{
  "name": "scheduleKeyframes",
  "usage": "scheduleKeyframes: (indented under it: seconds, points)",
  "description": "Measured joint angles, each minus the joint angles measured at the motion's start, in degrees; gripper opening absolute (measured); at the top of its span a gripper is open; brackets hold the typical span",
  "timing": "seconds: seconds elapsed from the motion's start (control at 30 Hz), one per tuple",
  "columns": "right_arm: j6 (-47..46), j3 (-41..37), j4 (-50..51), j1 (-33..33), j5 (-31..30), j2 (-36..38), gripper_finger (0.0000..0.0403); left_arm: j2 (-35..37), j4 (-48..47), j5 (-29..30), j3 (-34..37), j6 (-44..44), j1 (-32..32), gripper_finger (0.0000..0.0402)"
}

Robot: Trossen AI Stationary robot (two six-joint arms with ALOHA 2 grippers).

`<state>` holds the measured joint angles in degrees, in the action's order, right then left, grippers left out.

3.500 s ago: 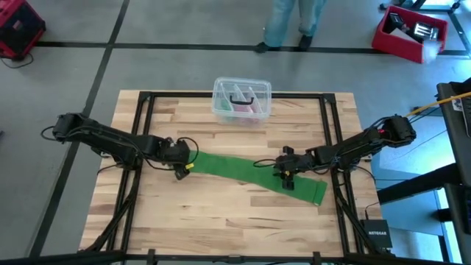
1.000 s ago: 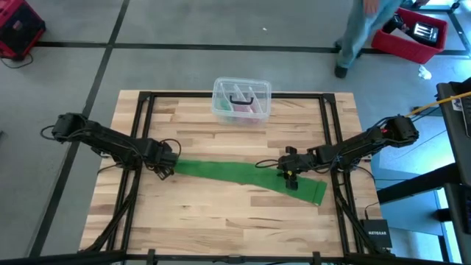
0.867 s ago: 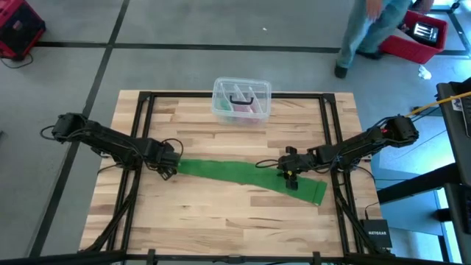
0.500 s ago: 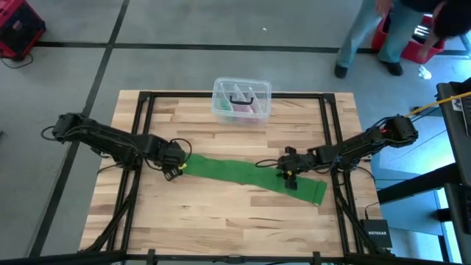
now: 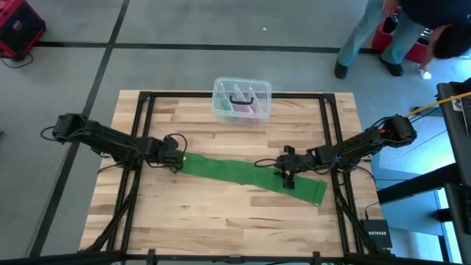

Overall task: Roll bandage
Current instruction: Roll the green bandage

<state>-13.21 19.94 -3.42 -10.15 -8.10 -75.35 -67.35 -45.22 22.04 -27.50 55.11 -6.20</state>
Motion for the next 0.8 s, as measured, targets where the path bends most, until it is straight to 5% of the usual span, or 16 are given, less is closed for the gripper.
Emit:
scheduleKeyframes:
  seconds: [0.3,0.8]
  points:
    - [0.4,-3.5,-1.5,0.0,1.1,0.3,0.0159,0.3,-1.0,1.2,5.0,5.1,0.8,0.0148]
    - [-0.3,-4.6,2.2,0.0,1.6,0.6,0.0159,0.1,-5.5,0.0,4.1,1.0,0.9,0.0148]
